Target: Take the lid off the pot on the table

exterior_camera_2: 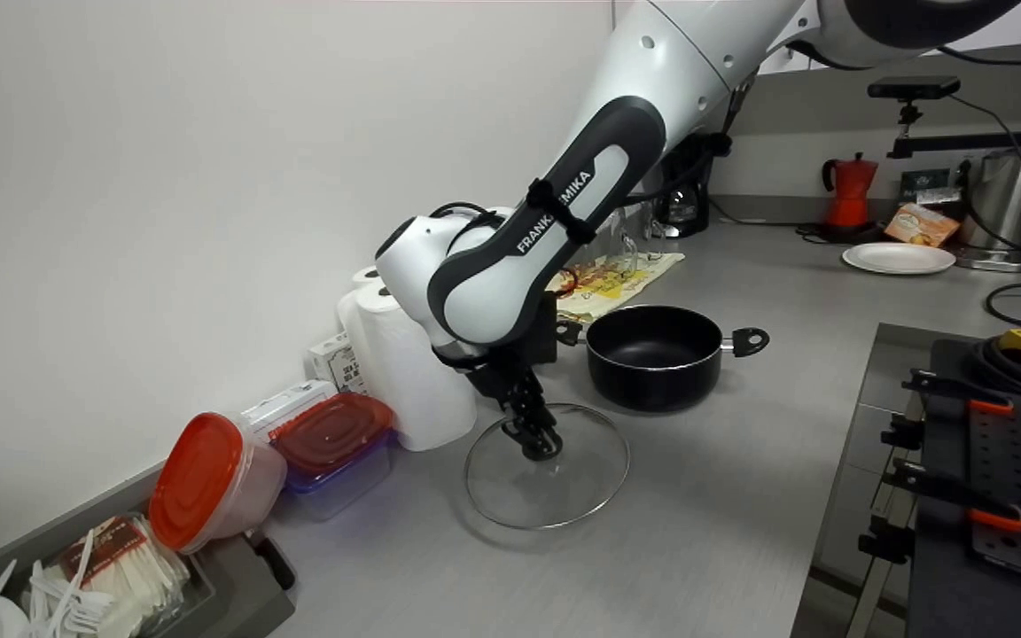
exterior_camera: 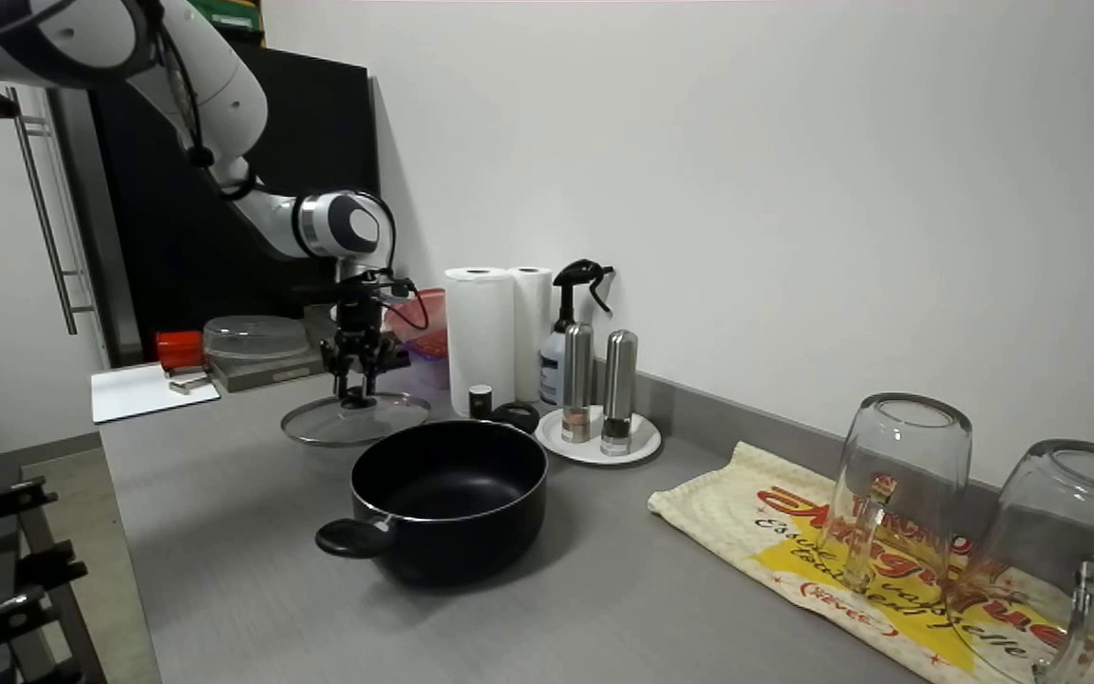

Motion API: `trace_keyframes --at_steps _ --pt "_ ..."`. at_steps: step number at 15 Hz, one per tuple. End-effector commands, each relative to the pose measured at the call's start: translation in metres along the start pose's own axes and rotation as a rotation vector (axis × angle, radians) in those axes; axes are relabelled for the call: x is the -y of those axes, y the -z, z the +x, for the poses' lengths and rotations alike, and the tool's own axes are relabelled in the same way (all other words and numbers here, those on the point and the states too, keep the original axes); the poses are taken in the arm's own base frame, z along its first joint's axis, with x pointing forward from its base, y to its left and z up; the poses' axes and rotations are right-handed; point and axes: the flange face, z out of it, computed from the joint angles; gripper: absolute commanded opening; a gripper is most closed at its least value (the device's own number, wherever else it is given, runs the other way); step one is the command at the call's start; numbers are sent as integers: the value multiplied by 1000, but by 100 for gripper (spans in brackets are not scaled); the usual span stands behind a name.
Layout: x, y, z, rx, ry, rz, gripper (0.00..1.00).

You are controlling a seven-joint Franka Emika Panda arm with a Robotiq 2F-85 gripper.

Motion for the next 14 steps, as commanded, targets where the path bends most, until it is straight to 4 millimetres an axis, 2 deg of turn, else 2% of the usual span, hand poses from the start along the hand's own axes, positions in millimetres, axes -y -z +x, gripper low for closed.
trace_keyframes --at_steps 1,6,9,10,13,14 --pt "3 -17 1 11 -37 6 23" --pt "-1 -54 4 49 -63 12 23" --pt "-3 -53 1 68 -45 22 23" --pt "1 -49 4 53 -40 9 48" --pt "-1 -49 3 56 -42 11 48" --pt "-5 -40 -1 54 -38 1 73"
